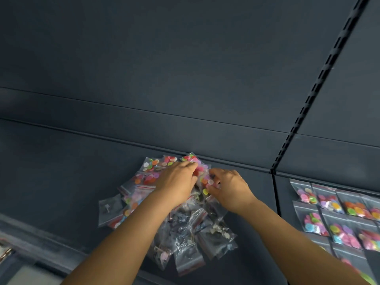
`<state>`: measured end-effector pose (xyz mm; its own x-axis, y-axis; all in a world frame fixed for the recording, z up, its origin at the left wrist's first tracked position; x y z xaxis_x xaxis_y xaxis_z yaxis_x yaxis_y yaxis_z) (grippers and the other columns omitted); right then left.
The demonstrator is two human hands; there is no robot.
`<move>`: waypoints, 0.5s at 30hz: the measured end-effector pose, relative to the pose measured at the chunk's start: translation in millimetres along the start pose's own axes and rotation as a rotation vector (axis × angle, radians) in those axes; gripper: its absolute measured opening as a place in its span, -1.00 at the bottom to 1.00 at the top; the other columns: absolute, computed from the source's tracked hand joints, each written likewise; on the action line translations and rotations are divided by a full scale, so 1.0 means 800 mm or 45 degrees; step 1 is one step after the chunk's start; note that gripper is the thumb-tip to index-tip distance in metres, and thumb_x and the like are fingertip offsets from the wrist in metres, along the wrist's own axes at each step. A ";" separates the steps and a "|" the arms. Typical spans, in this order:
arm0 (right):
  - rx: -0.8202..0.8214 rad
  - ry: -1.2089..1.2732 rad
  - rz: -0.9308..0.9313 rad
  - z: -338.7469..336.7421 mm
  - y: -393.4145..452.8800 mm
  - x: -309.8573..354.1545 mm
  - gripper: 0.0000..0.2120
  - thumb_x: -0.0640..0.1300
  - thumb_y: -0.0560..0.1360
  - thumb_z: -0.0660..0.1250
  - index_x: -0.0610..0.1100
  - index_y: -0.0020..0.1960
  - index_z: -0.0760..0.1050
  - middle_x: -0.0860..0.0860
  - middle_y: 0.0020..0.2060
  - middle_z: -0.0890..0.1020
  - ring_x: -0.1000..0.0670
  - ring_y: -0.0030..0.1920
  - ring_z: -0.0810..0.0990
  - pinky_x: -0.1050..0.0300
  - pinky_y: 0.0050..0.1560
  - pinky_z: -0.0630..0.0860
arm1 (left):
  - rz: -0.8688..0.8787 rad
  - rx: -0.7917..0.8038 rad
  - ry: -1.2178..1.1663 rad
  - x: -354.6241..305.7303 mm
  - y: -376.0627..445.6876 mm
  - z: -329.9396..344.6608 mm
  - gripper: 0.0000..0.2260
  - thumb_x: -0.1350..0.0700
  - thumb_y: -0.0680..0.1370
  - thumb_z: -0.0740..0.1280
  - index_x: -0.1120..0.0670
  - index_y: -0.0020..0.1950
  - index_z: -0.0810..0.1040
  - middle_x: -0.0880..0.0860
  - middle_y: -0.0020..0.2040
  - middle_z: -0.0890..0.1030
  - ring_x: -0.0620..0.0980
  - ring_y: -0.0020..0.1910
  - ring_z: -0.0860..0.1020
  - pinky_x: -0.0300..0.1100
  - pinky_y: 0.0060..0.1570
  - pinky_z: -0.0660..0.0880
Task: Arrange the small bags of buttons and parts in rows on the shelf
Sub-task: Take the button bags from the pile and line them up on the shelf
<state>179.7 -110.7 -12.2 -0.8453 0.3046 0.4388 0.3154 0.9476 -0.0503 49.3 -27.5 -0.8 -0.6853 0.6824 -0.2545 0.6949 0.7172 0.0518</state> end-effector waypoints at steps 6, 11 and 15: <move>-0.141 0.147 0.174 -0.008 0.011 -0.006 -0.84 -0.05 0.50 0.31 -0.11 0.01 0.53 -0.02 -0.19 0.60 -0.09 -0.10 0.54 0.14 -0.20 0.40 | 0.189 0.078 0.051 -0.001 0.040 0.009 -0.55 0.23 0.61 0.16 0.02 0.50 0.23 -0.03 0.49 0.28 -0.02 0.46 0.22 -0.16 0.45 0.12; -0.209 0.226 0.287 -0.021 0.011 -0.020 -0.90 -0.17 0.50 0.29 -0.15 -0.03 0.55 -0.05 -0.19 0.59 -0.11 -0.15 0.56 0.16 -0.28 0.35 | 0.205 0.099 0.072 0.000 0.059 0.015 -0.63 0.20 0.57 0.23 0.00 0.37 0.43 0.03 0.32 0.46 0.08 0.30 0.36 -0.06 0.30 0.33; -0.226 0.291 0.327 -0.024 0.011 -0.027 -0.74 -0.26 0.50 0.24 -0.05 0.12 0.56 -0.08 0.07 0.58 -0.01 -0.09 0.53 0.27 -0.20 0.35 | 0.207 0.072 -0.006 0.002 0.069 0.011 -0.76 0.15 0.52 0.31 -0.03 0.17 0.57 0.04 0.10 0.51 0.06 0.14 0.39 -0.08 0.18 0.38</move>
<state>208.9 -110.9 -4.7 -0.6175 0.4815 0.6220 0.5909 0.8059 -0.0372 88.6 11.7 -6.6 -0.5620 0.7879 -0.2517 0.8077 0.5884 0.0383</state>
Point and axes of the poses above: each hand's wrist, its own y-axis towards the middle knuckle, its own z-axis out of the palm, x = y × z, the point moved 1 cm from there along y, towards the middle knuckle
